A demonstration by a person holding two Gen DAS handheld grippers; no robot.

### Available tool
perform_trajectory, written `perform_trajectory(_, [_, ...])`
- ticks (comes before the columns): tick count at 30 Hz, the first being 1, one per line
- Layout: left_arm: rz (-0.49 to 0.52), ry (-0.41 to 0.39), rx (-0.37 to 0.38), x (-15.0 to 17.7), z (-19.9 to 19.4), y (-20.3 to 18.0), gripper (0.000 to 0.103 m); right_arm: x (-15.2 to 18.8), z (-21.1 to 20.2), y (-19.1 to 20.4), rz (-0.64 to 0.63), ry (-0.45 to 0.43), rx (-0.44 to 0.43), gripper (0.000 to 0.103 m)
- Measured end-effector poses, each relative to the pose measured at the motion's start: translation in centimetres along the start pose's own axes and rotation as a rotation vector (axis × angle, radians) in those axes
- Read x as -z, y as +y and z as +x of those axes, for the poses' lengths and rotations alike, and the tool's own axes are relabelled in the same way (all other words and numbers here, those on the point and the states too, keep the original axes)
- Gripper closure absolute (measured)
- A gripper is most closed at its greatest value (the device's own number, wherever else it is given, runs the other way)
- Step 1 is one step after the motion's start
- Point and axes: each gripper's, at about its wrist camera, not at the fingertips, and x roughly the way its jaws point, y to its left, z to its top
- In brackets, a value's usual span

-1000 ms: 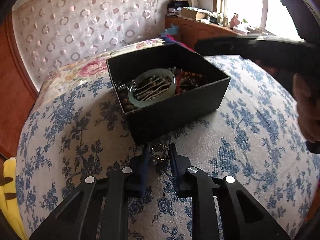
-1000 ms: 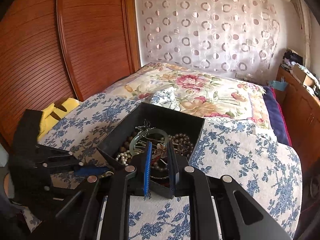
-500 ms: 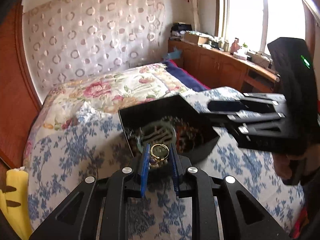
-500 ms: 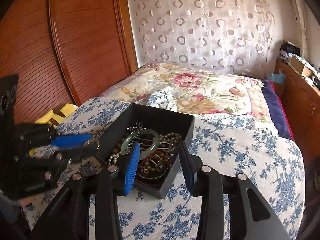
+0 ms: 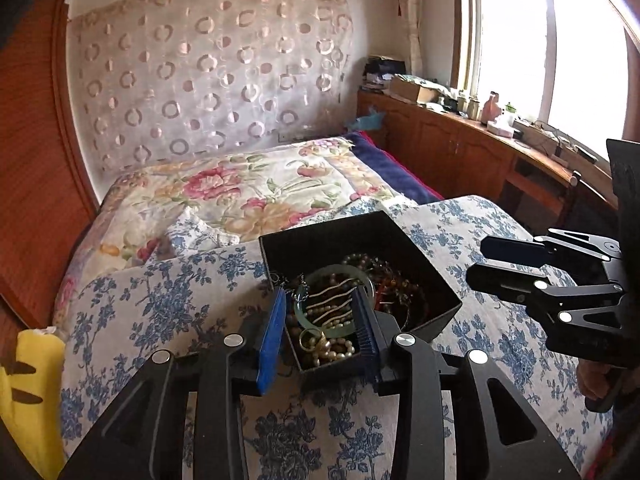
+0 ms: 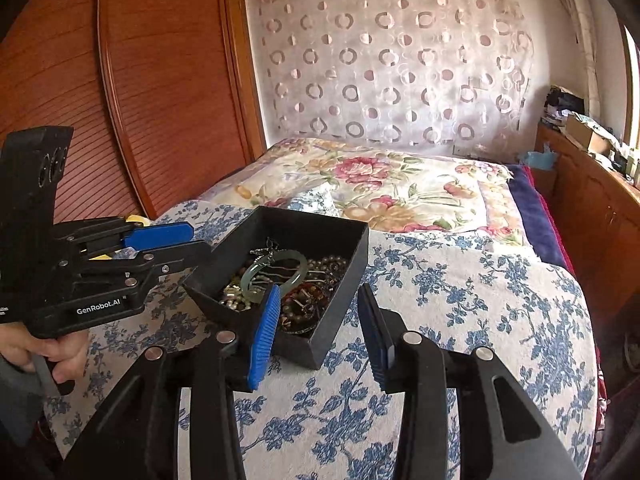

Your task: Organize jewelry

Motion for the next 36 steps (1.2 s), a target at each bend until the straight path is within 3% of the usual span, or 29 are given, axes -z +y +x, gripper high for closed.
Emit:
perform_trajectory(1, [-0.003, -0.003, -0.001, 0.1, -0.2, 0.0, 0.067, 0.1, -0.3, 0.1, 0.002, -0.005, 0.0, 0.06])
perform_trajectory(5, [-0.018, -0.025, -0.009, 0.4, -1.7, 0.1, 0.042, 0.2, -1.3, 0.8, 0.007, -0.024, 0.011, 0.06])
perform_trajectory(8, [-0.024, -0.05, -0.027, 0.8, -3.0, 0.1, 0.024, 0.4, -2.0, 1.3, 0.014, -0.038, 0.028, 0.053])
perform_trajectory(14, [-0.035, -0.093, -0.058, 1.1, -5.7, 0.1, 0.008, 0.7, -4.3, 2.0, 0.028, -0.084, 0.052, 0.038])
perform_trajectory(24, [-0.065, -0.106, -0.1, 2.7, -8.5, -0.4, 0.008, 2.0, -8.3, 2.8, 0.07, -0.173, 0.115, 0.003])
perform_trajectory(36, [-0.098, -0.109, -0.16, 4.8, -10.3, 0.1, 0.008, 3.8, -9.9, 2.5, 0.103, -0.198, 0.2, 0.003])
